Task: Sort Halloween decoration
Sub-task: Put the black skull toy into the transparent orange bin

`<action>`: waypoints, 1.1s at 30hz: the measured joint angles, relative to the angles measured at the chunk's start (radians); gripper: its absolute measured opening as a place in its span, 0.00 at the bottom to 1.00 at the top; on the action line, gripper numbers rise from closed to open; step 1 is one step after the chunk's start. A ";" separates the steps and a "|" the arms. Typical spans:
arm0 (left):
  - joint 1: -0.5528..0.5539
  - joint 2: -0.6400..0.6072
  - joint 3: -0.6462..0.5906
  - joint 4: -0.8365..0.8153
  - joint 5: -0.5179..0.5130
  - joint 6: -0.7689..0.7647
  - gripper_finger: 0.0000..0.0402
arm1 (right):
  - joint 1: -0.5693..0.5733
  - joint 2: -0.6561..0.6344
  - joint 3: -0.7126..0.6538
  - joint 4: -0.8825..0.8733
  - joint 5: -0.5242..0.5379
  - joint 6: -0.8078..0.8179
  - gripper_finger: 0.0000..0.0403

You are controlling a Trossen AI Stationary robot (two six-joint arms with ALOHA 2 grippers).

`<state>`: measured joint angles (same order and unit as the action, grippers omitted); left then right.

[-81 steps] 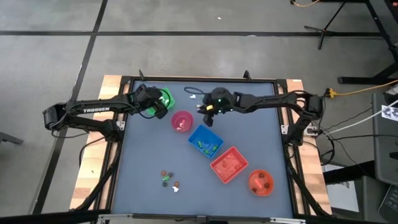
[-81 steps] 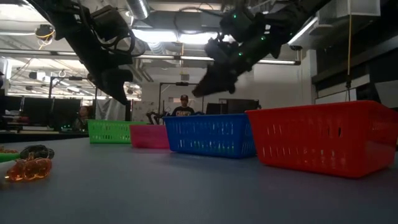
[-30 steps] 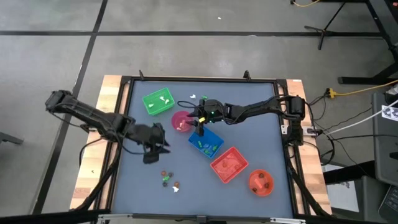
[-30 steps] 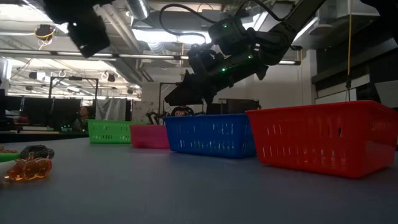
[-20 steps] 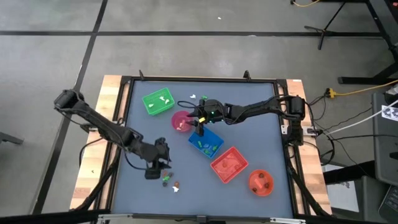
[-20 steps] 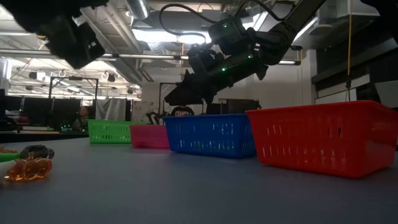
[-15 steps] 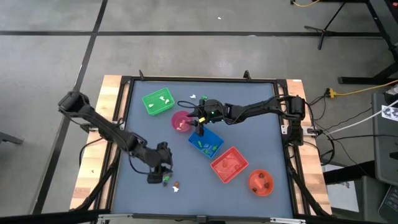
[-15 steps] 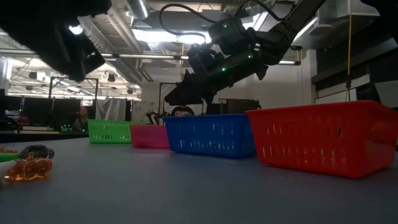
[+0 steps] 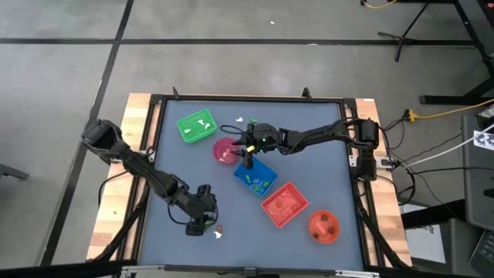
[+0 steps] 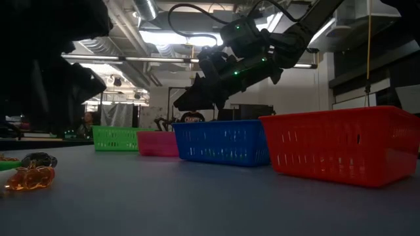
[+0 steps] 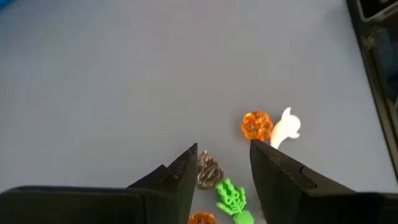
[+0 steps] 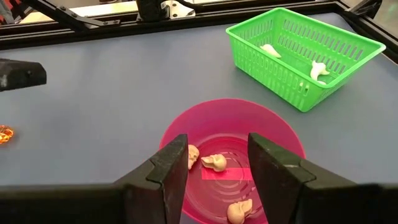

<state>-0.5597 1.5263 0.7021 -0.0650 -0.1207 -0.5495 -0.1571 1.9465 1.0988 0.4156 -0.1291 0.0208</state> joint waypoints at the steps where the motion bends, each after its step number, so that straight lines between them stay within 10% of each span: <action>1: -0.003 0.006 0.000 0.001 0.000 0.000 0.33 | 0.000 0.000 0.000 0.000 0.000 0.000 0.41; 33: -0.011 0.118 0.000 0.001 -0.016 -0.050 0.31 | 0.000 0.000 0.000 0.000 0.000 0.000 0.41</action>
<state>-0.5705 1.6440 0.7021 -0.0636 -0.1365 -0.5999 -0.1574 1.9461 1.0988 0.4152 -0.1291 0.0208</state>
